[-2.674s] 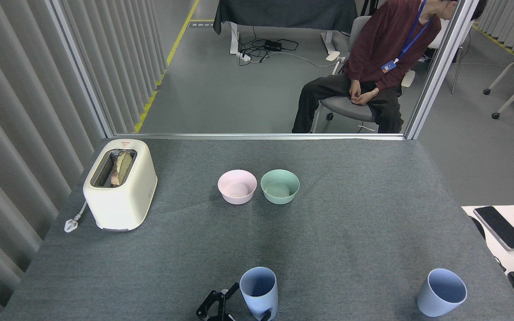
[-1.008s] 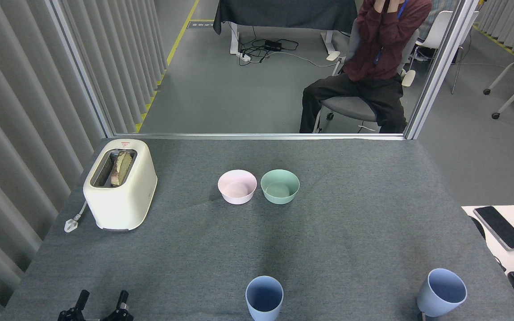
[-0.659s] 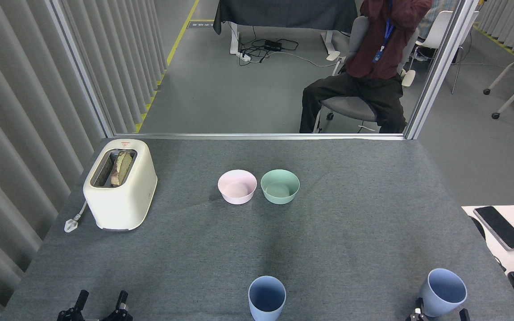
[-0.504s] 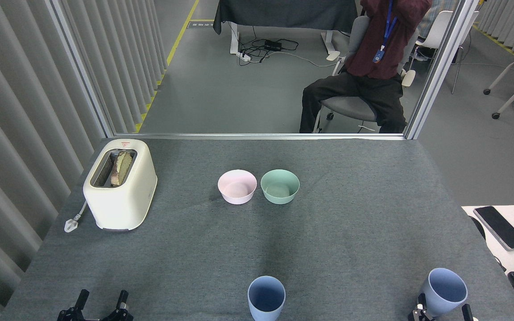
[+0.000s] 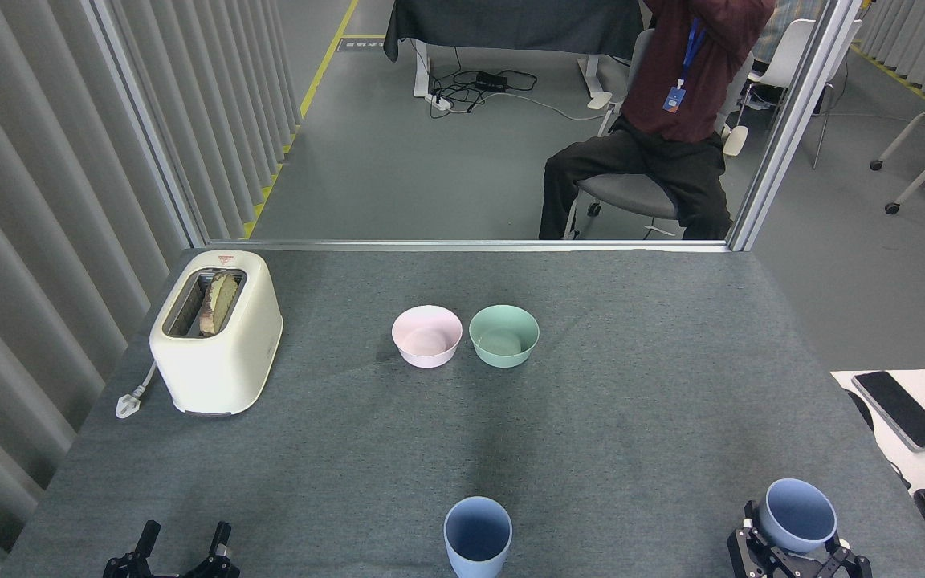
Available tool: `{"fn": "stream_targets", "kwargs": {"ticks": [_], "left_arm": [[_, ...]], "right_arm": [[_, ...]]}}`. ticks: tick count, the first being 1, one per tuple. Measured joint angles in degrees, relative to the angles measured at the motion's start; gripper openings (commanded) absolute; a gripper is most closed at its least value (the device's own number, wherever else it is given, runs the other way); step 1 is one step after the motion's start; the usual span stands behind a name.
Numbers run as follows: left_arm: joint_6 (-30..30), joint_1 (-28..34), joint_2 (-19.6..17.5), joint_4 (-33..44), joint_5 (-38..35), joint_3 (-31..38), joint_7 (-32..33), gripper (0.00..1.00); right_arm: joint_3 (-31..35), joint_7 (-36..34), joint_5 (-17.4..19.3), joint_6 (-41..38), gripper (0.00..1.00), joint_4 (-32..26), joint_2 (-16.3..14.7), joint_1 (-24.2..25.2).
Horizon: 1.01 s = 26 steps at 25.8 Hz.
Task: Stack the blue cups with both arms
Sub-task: 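Lift the blue cup with the right gripper and carry it over the first cup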
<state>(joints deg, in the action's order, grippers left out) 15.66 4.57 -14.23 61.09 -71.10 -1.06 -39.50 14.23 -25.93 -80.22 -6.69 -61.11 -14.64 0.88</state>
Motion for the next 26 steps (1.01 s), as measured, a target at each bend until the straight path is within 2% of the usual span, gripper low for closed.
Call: {"fn": "stream_targets", "kwargs": {"ticks": [1, 2, 4, 5, 10, 15, 18, 21, 26], "left_arm": [[0.00, 0.00, 0.00, -0.03, 0.00, 0.00, 0.00, 1.00], [0.00, -0.01, -0.01, -0.04, 0.00, 0.01, 0.01, 1.00], [0.00, -0.02, -0.01, -0.07, 0.00, 0.00, 0.05, 1.00], [0.00, -0.05, -0.01, -0.08, 0.00, 0.01, 0.06, 1.00], [0.00, -0.23, 0.04, -0.08, 0.00, 0.00, 0.06, 1.00], [-0.12, -0.34, 0.26, -0.08, 0.00, 0.00, 0.07, 1.00], [-0.12, -0.35, 0.36, -0.08, 0.00, 0.00, 0.07, 1.00], [-0.12, -0.29, 0.47, -0.02, -0.03, 0.00, 0.06, 1.00], [-0.12, -0.19, 0.50, 0.00, -0.08, 0.00, 0.00, 1.00]], "right_arm": [[-0.23, 0.03, 0.00, 0.00, 0.94, 0.37, -0.01, -0.32], [-0.42, 0.04, 0.00, 0.01, 0.79, 0.63, -0.01, -0.61], [-0.77, 0.23, -0.03, 0.03, 0.41, 0.82, 0.06, -0.95], [-1.04, 0.24, -0.05, 0.03, 0.37, 0.82, 0.13, -0.94], [-2.20, -0.52, 0.00, -3.55, 0.36, -1.31, 0.40, 0.10], [-3.11, -1.12, 0.11, -8.46, 0.36, -13.67, 1.57, 6.93], [-6.85, -1.00, -0.91, -9.30, 0.36, -20.45, 3.55, 8.84], [-11.33, 0.66, -4.71, -9.16, 0.36, -23.29, 5.73, 7.69], [-18.31, 3.63, -13.63, -9.08, 0.36, -24.43, 11.86, 4.30]]}}
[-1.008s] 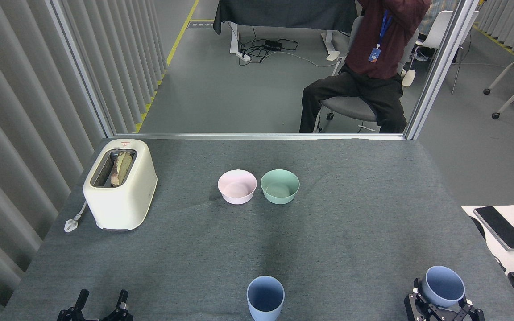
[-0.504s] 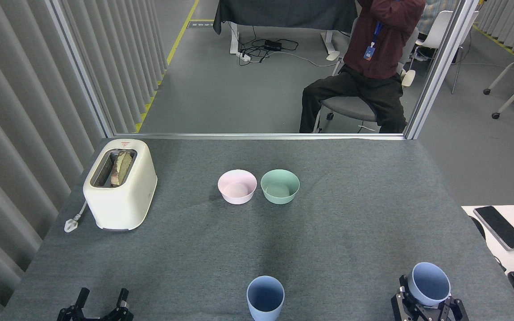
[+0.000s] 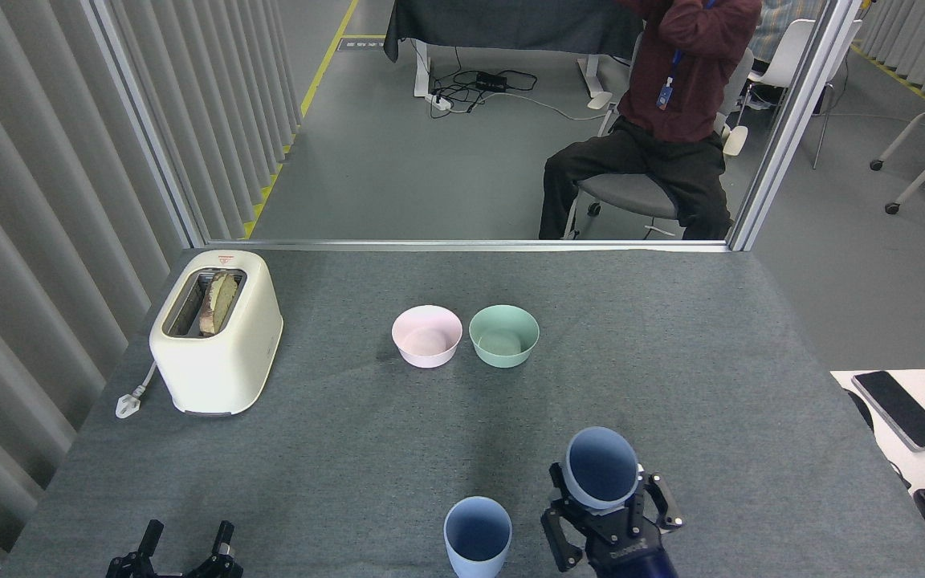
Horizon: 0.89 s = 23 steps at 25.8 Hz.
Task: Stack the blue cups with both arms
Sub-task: 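Lift the blue cup with the right gripper and carry it over the first cup, then lower the held blue cup into the first blue cup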
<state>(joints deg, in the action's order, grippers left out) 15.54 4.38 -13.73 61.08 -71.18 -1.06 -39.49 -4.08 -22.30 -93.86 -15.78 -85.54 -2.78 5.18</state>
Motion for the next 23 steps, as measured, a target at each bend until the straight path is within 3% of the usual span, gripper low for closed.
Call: {"fn": "stream_targets", "kwargs": {"ticks": [4, 7, 23], "left_arm": [[0.00, 0.01, 0.01, 0.00, -0.01, -0.04, 0.00, 1.00], [0.01, 0.00, 0.05, 0.00, -0.01, -0.07, 0.00, 1.00], [0.03, 0.09, -0.36, 0.33, -0.10, -0.09, 0.07, 1.00]], "right_arm": [[-5.37, 1.06, -5.43, 0.00, 0.36, -0.35, 3.81, -1.22], [-8.06, 1.30, -7.30, 0.00, 0.36, -1.34, 5.34, -1.03], [-9.98, 3.10, -8.14, -0.98, 0.36, -3.26, 5.49, 4.08]]}}
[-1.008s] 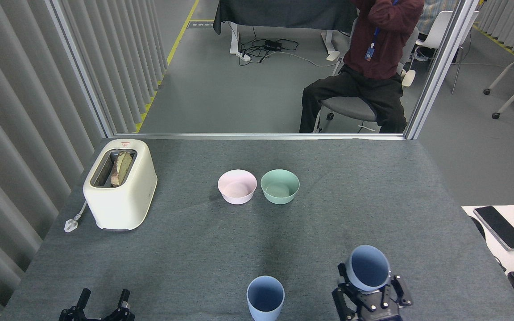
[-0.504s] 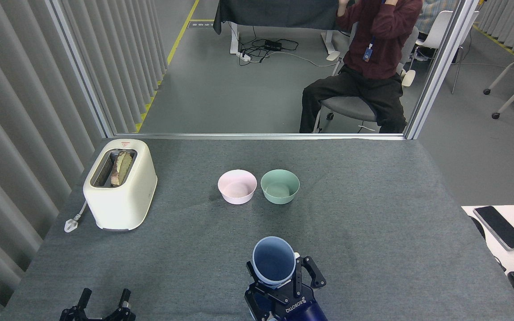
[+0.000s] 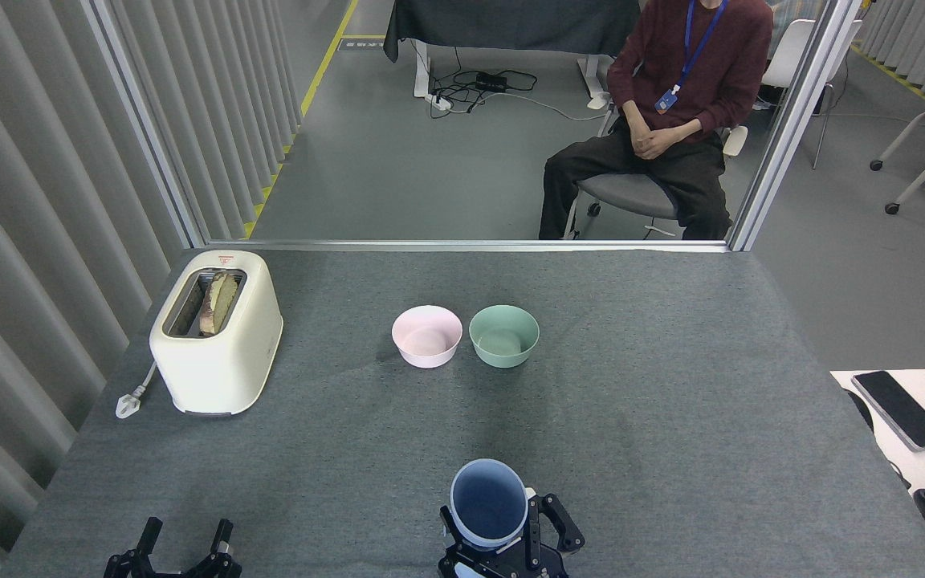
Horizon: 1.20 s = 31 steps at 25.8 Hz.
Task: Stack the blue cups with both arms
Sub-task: 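Lower the held blue cup into the first blue cup, then open the right gripper and withdraw it from the stacked cups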
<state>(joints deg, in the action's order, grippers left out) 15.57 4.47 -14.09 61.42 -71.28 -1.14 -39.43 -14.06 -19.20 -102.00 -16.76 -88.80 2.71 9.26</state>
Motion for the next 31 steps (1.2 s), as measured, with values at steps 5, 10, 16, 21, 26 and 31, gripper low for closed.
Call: {"fn": "stream_targets", "kwargs": {"ticks": [5, 10, 16, 21, 26, 31], "left_arm": [[-0.02, 0.01, -0.16, -0.05, 0.00, 0.00, 0.01, 1.00], [0.01, -0.25, -0.22, -0.20, 0.02, -0.01, 0.01, 1.00], [0.09, -0.40, -0.11, -0.19, 0.02, -0.06, -0.05, 1.00], [0.09, -0.42, -0.08, -0.16, 0.01, -0.09, -0.06, 1.00], [0.09, -0.42, 0.09, -0.16, 0.00, -0.09, -0.06, 1.00], [0.09, -0.42, 0.19, -0.22, 0.00, -0.09, -0.06, 1.00]], "right_arm": [[0.14, 0.63, -0.06, 0.00, 0.37, 0.45, 0.10, -0.38], [0.33, 0.78, -0.11, 0.37, 1.00, 0.77, -0.01, -0.39], [0.69, 0.52, 0.04, 0.72, 1.00, 0.82, 0.02, -0.61], [1.11, 0.19, 0.31, 3.36, 1.00, 0.58, 0.36, -1.79], [5.68, -1.52, 3.62, 10.83, 1.00, 0.33, 0.62, -4.22], [14.40, -2.05, 8.66, 12.87, 1.00, 0.61, -1.54, -2.78]]}}
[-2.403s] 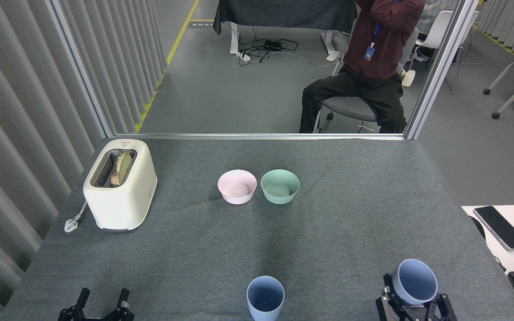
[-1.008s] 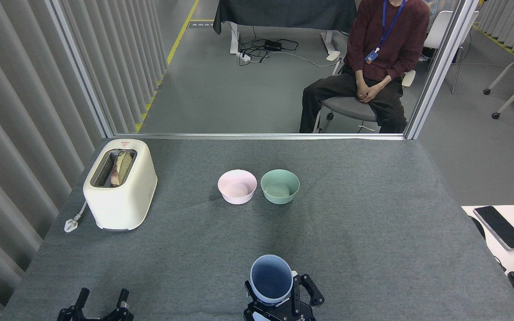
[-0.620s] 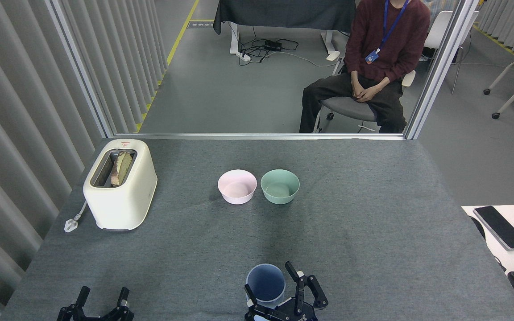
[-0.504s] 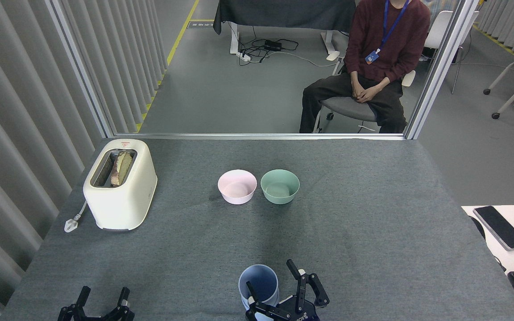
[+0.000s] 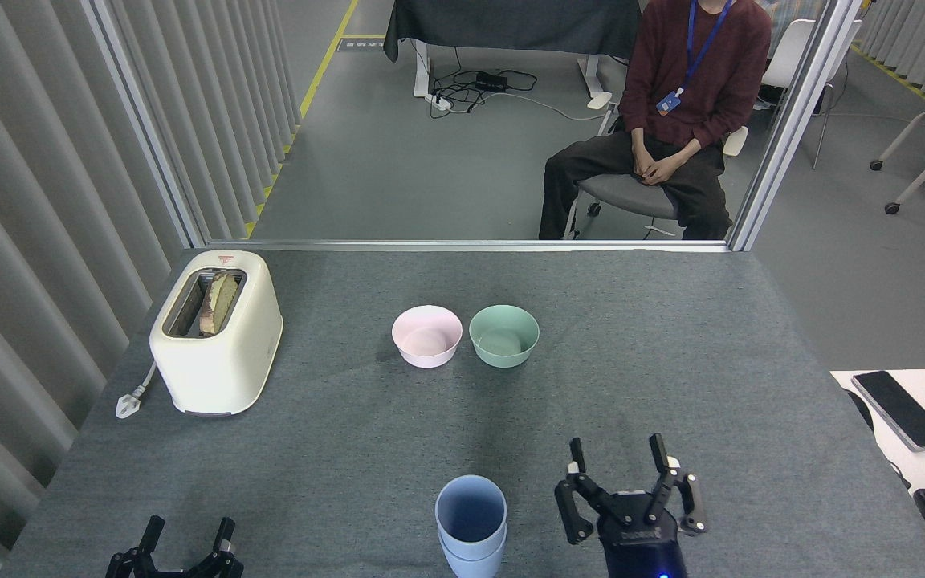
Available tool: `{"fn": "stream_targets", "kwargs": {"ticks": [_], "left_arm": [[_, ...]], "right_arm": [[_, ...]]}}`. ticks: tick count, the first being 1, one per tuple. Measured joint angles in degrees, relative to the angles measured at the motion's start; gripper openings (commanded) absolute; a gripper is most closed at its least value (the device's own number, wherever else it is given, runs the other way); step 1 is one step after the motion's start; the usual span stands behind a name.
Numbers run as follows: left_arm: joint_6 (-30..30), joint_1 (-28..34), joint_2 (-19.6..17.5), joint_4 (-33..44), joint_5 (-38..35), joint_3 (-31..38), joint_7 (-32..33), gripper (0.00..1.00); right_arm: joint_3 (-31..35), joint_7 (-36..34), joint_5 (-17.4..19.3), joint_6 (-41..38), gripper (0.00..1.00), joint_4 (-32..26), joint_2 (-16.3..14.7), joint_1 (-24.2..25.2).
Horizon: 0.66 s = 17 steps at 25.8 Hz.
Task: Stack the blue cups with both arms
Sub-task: 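Open the right gripper and withdraw it from the stacked cups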
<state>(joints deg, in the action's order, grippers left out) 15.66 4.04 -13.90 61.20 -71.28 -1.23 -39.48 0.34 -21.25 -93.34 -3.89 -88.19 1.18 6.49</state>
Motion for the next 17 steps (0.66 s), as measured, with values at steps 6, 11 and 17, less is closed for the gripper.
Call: {"fn": "stream_targets", "kwargs": {"ticks": [6, 11, 17], "left_arm": [[0.00, 0.17, 0.00, 0.38, 0.00, -0.16, 0.00, 1.00], [0.21, 2.42, -0.04, 3.57, 0.08, -0.32, 0.39, 1.00], [0.36, 7.89, -0.35, 7.77, -0.20, -0.36, 0.98, 1.00]], "right_arm": [[4.97, -2.57, 1.14, -5.32, 1.00, 0.53, -4.41, 10.88], [5.92, -5.27, 1.40, -6.02, 1.00, 0.23, -5.57, 16.41], [7.30, -6.60, 1.63, -5.30, 1.00, -0.69, -6.51, 19.29]]}}
